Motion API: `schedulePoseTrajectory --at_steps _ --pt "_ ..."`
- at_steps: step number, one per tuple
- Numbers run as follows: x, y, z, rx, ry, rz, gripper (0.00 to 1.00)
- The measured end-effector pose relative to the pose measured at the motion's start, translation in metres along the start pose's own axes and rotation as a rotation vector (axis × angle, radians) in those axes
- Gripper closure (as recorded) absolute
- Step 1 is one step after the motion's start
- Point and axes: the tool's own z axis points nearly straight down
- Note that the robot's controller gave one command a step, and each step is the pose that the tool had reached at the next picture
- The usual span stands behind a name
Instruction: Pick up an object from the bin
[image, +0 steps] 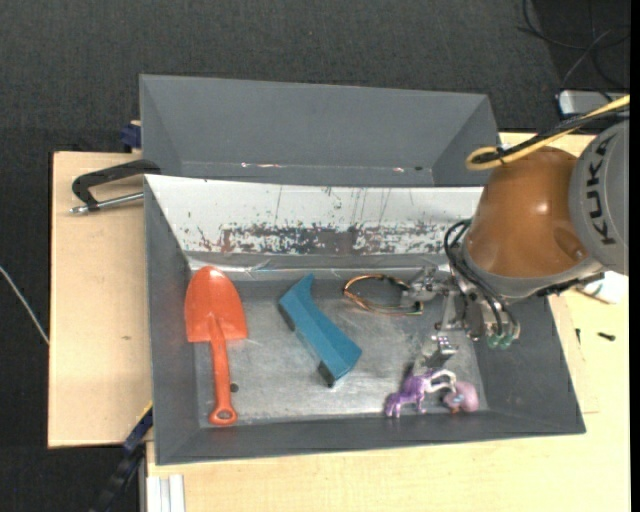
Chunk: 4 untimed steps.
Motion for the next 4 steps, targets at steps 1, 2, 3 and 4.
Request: schedulePoseTrajectory --at_steps 1,2,3,4 --pt "0.014 -0.021 0.058 -0.003 0.001 -0.02 0.0" --pt "0.021 -0.079 0.073 -0.003 0.003 -0.188 1.0" --pt "0.021 -0.079 0.073 -0.003 0.003 -0.189 1.0" --pt "0.021 -0.079 0.073 -0.003 0.004 -0.189 1.0"
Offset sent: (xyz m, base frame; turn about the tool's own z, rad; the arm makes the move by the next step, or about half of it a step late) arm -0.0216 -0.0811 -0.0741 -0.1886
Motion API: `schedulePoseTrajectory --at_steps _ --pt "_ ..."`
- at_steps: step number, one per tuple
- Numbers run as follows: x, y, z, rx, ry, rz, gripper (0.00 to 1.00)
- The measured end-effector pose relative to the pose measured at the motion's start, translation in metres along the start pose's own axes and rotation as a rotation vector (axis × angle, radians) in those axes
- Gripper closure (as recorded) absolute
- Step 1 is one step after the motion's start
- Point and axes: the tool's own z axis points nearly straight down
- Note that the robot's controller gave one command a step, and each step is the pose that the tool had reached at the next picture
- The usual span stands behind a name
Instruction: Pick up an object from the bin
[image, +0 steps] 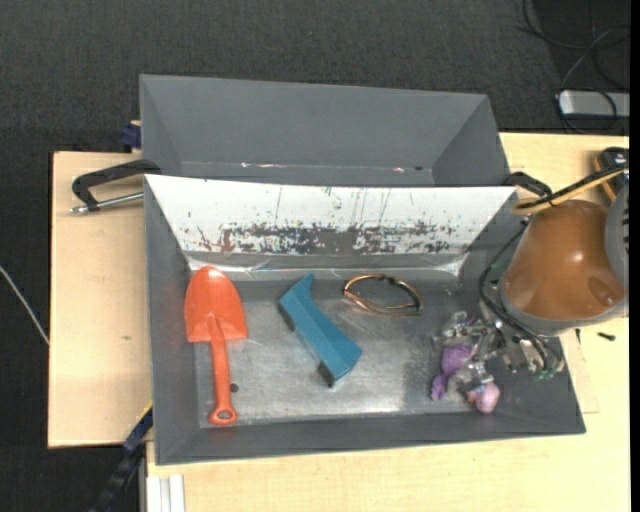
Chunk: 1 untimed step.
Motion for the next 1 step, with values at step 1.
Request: schedulePoseTrajectory --at_steps 1 --pt "-0.0119 0.0368 -0.0199 0.008 -0.01 -0.078 1.0"
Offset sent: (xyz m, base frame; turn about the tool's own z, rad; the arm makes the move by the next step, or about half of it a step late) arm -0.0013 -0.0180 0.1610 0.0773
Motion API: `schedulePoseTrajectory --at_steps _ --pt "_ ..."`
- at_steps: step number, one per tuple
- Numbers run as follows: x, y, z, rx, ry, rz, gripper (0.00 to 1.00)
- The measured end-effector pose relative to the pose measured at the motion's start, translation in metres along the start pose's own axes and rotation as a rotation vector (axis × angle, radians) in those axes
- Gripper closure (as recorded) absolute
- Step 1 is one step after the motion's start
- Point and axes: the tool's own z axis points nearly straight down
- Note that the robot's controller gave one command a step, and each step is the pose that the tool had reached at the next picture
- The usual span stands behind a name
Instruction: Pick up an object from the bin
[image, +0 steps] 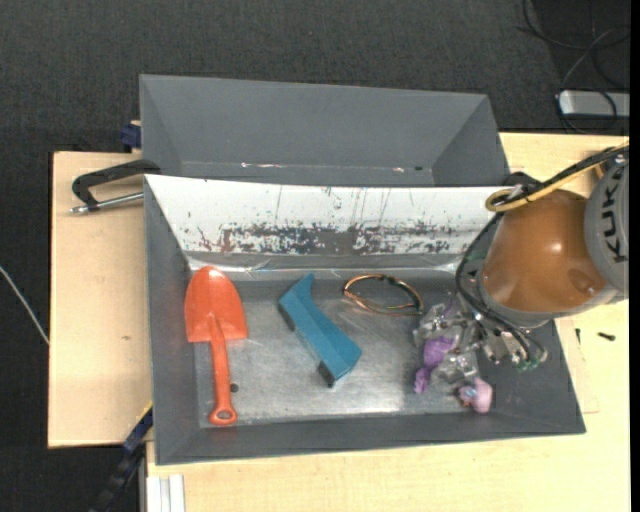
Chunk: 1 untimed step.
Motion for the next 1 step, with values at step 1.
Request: schedulePoseTrajectory --at_steps 1 --pt "0.0173 -0.0549 -0.1429 -0.002 0.007 0.159 1.0"
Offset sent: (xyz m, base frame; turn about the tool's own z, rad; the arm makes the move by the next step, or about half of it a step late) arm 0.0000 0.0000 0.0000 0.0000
